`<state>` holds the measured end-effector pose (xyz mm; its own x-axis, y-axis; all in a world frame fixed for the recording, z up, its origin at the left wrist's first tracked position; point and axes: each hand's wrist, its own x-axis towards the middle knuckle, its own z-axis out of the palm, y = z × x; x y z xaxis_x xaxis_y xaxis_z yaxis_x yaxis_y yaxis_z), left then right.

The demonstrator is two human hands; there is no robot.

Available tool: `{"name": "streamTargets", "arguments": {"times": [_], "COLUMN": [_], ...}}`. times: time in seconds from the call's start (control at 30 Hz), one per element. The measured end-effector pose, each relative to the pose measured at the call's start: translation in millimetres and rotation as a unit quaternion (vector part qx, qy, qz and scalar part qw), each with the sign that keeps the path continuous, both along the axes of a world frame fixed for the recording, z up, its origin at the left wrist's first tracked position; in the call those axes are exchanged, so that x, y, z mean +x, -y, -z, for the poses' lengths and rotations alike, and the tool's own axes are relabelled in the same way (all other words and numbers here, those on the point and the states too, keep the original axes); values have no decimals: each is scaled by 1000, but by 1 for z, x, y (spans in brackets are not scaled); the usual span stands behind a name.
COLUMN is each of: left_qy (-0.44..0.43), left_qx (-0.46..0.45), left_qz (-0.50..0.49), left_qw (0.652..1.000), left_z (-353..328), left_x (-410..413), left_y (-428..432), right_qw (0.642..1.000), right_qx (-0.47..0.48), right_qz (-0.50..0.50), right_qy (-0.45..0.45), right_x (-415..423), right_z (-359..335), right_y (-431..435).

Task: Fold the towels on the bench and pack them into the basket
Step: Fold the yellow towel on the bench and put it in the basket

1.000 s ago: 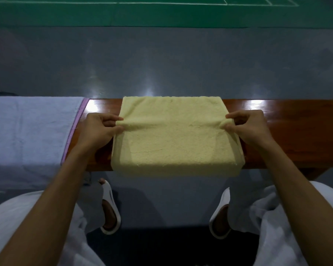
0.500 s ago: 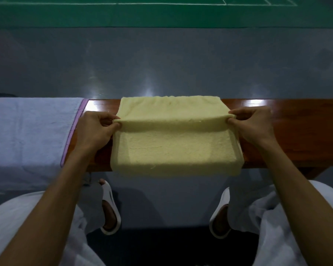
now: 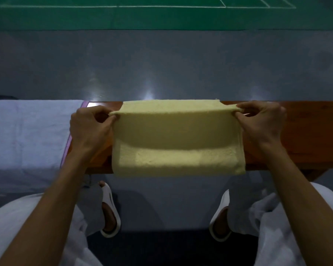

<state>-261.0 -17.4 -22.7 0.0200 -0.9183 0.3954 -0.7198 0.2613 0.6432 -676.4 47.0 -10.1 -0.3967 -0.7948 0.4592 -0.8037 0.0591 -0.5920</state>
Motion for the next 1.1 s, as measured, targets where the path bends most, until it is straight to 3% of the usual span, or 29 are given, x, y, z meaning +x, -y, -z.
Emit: {"name": "streamTargets", "arguments": {"times": [0.23, 0.3, 0.4, 0.53, 0.63, 0.73, 0.77, 0.83, 0.87, 0.93, 1.0, 1.1], "left_qy": [12, -60, -197, -299, -422, -526, -524, -463, -413, -309, -196, -77], "left_qx": [0, 49, 139, 165, 143, 149, 156, 194, 237, 361, 463, 504], "left_qz": [-8, 27, 60, 98, 154, 175, 153, 70, 26, -25, -27, -15], "left_qw": [1000, 997, 969, 935, 882, 819, 823, 862, 879, 879, 864, 860], "left_z": [-13, -21, -26, -31, -46, -56, -54, -42, -35, -23, -15, -9], "left_x": [3, -4, -17, -25, -21, -12, -11, -11, -10, -8, -5, -3], "left_y": [3, 0, -2, 7, 16, 15, 12, 4, -1, -9, -13, -14], "right_qw": [999, 999, 989, 931, 873, 831, 831, 866, 891, 912, 890, 838], "right_qx": [-45, -45, -12, 18, -78, -134, -132, -76, -14, 153, 315, 486], "right_qz": [3, 3, -3, -71, -129, -179, -179, -141, -116, -78, -61, -55], "right_qy": [2, 22, 148, 359, 464, 509, 511, 473, 438, 373, 325, 242], "right_x": [0, 2, 9, 20, 20, 21, 22, 21, 20, 18, 15, 8], "right_z": [-12, -16, -21, -29, -46, -58, -56, -42, -34, -20, -13, -12], "right_y": [1, 3, 10, 25, 32, 26, 23, 18, 14, 6, -1, -4]}}
